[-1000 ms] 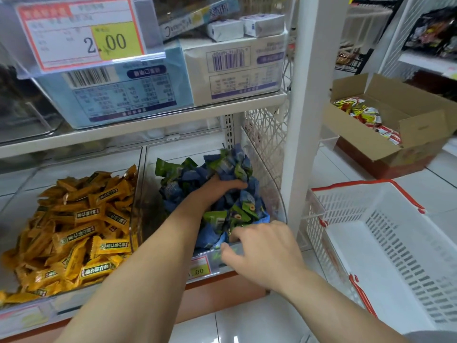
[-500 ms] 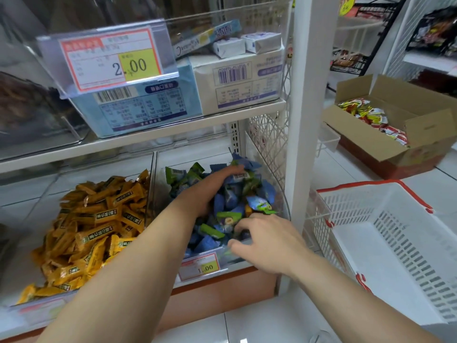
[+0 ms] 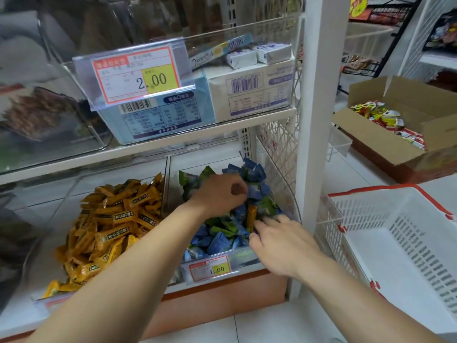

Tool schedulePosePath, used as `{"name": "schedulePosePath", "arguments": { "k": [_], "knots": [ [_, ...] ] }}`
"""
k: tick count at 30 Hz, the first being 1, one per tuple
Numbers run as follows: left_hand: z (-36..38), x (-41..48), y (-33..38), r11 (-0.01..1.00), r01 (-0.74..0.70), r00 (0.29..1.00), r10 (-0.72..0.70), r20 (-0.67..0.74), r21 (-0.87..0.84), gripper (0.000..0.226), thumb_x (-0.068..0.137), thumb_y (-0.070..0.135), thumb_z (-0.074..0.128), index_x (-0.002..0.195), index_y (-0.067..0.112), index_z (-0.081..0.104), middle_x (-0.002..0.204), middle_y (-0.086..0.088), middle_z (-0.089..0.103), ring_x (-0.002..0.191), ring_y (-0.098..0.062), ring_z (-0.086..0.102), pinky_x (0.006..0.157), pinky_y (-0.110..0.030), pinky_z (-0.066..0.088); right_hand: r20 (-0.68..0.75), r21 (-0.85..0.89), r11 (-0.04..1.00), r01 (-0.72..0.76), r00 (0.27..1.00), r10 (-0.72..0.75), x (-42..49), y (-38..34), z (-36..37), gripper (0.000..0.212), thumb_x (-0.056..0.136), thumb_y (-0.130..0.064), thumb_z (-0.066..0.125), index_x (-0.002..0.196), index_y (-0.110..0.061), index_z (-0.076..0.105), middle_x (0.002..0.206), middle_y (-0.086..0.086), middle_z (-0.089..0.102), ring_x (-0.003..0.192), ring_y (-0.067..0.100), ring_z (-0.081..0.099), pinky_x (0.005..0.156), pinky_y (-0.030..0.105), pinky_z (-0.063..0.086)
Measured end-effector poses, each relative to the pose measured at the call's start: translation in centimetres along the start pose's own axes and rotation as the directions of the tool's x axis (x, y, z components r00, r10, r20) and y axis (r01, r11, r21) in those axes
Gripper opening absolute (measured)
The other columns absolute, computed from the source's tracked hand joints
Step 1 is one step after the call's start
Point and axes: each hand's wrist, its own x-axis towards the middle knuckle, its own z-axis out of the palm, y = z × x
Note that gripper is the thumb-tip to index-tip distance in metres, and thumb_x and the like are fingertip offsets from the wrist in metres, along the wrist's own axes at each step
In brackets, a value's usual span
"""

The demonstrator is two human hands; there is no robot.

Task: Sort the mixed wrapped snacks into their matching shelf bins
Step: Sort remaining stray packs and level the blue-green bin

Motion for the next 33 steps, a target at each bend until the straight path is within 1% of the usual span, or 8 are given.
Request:
{"name": "schedulePosePath", "arguments": {
  "k": [3, 6, 10, 13, 19, 23, 28, 33],
  "knots": [
    [1.6, -0.5, -0.2, 0.998, 0.017, 0.98, -0.006, 0.198, -0.056, 0.048, 0.079, 0.035, 0.077, 0.123, 0.028, 0.059, 0.11, 0.015, 0.061, 0.102, -0.007, 0.059, 0.088, -0.024, 0.049, 0.058, 0.001, 0.997, -0.071, 0.996, 0.071, 0.4, -0.1, -0.3, 0.032, 0.1, -0.036, 0.03, 0.101, -0.019, 0.058, 0.116, 0.005, 0.062, 0.11, 0.031, 0.05, 0.087, 0.041, 0.044],
    [2.5, -0.5, -1.4, 0.997, 0.024, 0.985, -0.036, 0.171, 0.075, 0.07, 0.073, 0.045, 0.081, 0.134, 0.026, 0.051, 0.129, 0.007, 0.054, 0.116, -0.012, 0.054, 0.092, -0.025, 0.045, 0.05, 0.04, 0.992, -0.119, 0.992, 0.117, 0.6, -0.2, -0.3, 0.031, 0.097, -0.045, 0.031, 0.094, -0.022, 0.052, 0.112, 0.005, 0.063, 0.109, 0.027, 0.051, 0.077, 0.036, 0.039],
    [2.7, -0.3, -1.9, 0.972, 0.139, 0.968, -0.174, 0.179, 0.19, 0.098, 0.064, 0.06, 0.08, 0.145, 0.027, 0.036, 0.141, -0.002, 0.039, 0.122, -0.024, 0.05, 0.097, -0.034, 0.045, -0.066, 0.162, 0.978, -0.132, 0.987, 0.144, 0.9, -0.4, -0.5, 0.032, 0.094, -0.039, 0.045, 0.113, -0.017, 0.058, 0.113, 0.004, 0.06, 0.108, 0.025, 0.053, 0.079, 0.036, 0.045],
    [2.3, -0.3, -2.3, 0.979, 0.181, 0.958, -0.197, 0.207, 0.092, 0.09, 0.065, 0.053, 0.084, 0.141, 0.025, 0.044, 0.136, -0.001, 0.046, 0.119, -0.02, 0.052, 0.098, -0.036, 0.047, -0.103, 0.266, 0.957, -0.113, 0.984, 0.144, 2.1, -0.6, -0.6, 0.031, 0.091, -0.022, 0.053, 0.121, -0.016, 0.054, 0.115, 0.006, 0.059, 0.108, 0.027, 0.057, 0.08, 0.037, 0.05],
    [1.4, -1.6, -3.1, 0.963, 0.234, 0.946, -0.194, 0.26, -0.132, 0.055, 0.075, 0.04, 0.08, 0.122, 0.036, 0.053, 0.12, 0.014, 0.058, 0.102, -0.003, 0.056, 0.088, -0.023, 0.047, 0.12, 0.292, 0.938, -0.188, 0.98, 0.159, 6.1, -0.2, -0.3, 0.07, 0.083, -0.01, 0.061, 0.148, -0.016, 0.034, 0.142, 0.017, 0.041, 0.123, 0.036, 0.052, 0.098, 0.039, 0.049],
    [1.3, -1.9, -2.8, 0.971, 0.203, 0.942, -0.159, 0.297, -0.125, 0.046, 0.076, 0.028, 0.078, 0.116, 0.036, 0.057, 0.104, 0.017, 0.06, 0.087, 0.003, 0.055, 0.072, -0.01, 0.043, 0.19, 0.284, 0.937, -0.203, 0.97, 0.153, 7.7, -0.2, 0.6, 0.049, 0.084, -0.012, 0.062, 0.132, -0.014, 0.052, 0.134, 0.014, 0.05, 0.113, 0.03, 0.058, 0.093, 0.034, 0.051],
    [1.6, -2.1, -3.2, 0.97, 0.229, 0.926, -0.192, 0.324, -0.081, 0.058, 0.074, 0.025, 0.08, 0.128, 0.026, 0.06, 0.125, 0.007, 0.062, 0.11, -0.013, 0.059, 0.095, -0.03, 0.049, 0.162, 0.268, 0.94, -0.21, 0.972, 0.171, 7.8, -0.3, 0.7, 0.023, 0.084, -0.005, 0.056, 0.105, -0.008, 0.066, 0.103, 0.011, 0.067, 0.095, 0.026, 0.064, 0.072, 0.026, 0.052],
    [1.6, -2.0, -3.2, 0.971, 0.22, 0.916, -0.173, 0.363, -0.091, 0.055, 0.076, 0.023, 0.078, 0.128, 0.025, 0.061, 0.125, 0.007, 0.064, 0.111, -0.012, 0.059, 0.096, -0.03, 0.047, 0.02, 0.39, 0.907, -0.156, 0.987, 0.161, 6.8, 0.4, 0.3, 0.029, 0.085, -0.012, 0.064, 0.113, -0.015, 0.061, 0.11, 0.006, 0.066, 0.103, 0.026, 0.062, 0.075, 0.026, 0.047]
  ]
}}
